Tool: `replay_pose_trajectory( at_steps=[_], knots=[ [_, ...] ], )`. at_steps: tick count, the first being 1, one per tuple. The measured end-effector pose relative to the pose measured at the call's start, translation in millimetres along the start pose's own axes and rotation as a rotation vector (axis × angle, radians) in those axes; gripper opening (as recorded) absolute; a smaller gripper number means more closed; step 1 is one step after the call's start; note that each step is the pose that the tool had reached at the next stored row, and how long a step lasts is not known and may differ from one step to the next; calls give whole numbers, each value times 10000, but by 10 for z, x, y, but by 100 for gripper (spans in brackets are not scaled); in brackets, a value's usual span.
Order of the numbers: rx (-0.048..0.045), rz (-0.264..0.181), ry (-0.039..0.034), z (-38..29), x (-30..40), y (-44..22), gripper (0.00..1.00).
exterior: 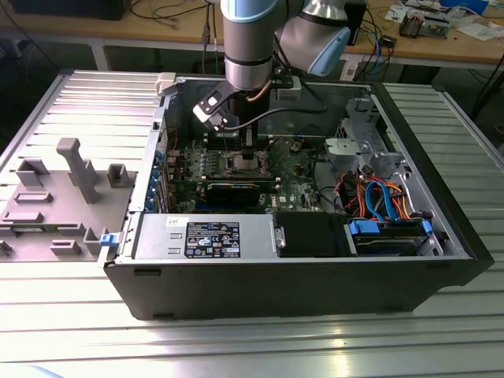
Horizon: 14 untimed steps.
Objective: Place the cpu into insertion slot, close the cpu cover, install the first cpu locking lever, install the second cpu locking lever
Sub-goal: 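Close the cpu cover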
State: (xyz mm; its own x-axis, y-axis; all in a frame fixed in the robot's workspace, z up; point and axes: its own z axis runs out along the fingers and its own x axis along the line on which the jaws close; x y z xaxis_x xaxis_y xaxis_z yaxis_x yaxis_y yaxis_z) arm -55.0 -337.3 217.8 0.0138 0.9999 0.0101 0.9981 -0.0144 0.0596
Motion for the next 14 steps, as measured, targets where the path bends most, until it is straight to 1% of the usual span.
replay_pose_trajectory(
  at_steps=[6, 14],
  knots=[
    [1, 0, -3, -41, 0, 2, 11],
    [0, 0, -3, -51, 0, 3, 11]
  ],
)
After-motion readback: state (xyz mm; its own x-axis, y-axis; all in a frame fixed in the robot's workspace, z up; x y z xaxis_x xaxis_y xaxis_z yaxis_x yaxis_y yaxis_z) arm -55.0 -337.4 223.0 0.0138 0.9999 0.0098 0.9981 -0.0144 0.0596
